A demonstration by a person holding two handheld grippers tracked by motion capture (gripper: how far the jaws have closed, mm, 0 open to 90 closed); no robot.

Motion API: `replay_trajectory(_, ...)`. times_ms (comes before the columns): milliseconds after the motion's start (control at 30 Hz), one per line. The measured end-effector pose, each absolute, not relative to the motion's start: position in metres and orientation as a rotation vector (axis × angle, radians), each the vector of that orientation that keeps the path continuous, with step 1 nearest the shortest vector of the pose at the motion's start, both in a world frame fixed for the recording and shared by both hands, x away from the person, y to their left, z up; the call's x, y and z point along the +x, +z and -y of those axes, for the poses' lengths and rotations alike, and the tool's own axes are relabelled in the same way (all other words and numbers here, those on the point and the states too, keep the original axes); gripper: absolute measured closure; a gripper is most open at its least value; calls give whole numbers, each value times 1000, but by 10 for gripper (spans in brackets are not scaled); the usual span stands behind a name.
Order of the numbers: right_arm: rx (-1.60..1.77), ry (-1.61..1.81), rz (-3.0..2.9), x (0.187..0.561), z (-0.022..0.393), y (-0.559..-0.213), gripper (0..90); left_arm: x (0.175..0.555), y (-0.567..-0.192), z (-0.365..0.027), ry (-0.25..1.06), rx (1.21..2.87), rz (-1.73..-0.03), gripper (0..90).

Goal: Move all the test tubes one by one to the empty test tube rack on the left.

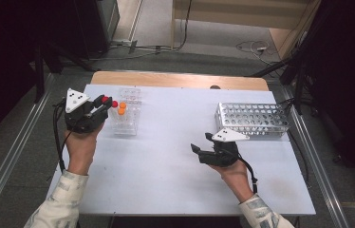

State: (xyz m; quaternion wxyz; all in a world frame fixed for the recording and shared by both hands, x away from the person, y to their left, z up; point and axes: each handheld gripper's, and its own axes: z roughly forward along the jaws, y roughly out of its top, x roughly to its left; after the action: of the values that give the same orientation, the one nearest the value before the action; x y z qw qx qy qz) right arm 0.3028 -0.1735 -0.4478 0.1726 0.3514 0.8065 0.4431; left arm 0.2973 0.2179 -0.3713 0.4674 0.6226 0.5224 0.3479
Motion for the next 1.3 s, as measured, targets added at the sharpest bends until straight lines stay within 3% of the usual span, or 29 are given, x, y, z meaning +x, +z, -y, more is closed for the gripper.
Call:
replay_trajectory(467,1033,1254,-2258,301,191,-446,263,312,-380,-215,908,1522,-1310,706)
replay_trajectory(1300,1042,1244,-2259,301,194,-448,264,319,-414,-209,880,1566,-1366,694)
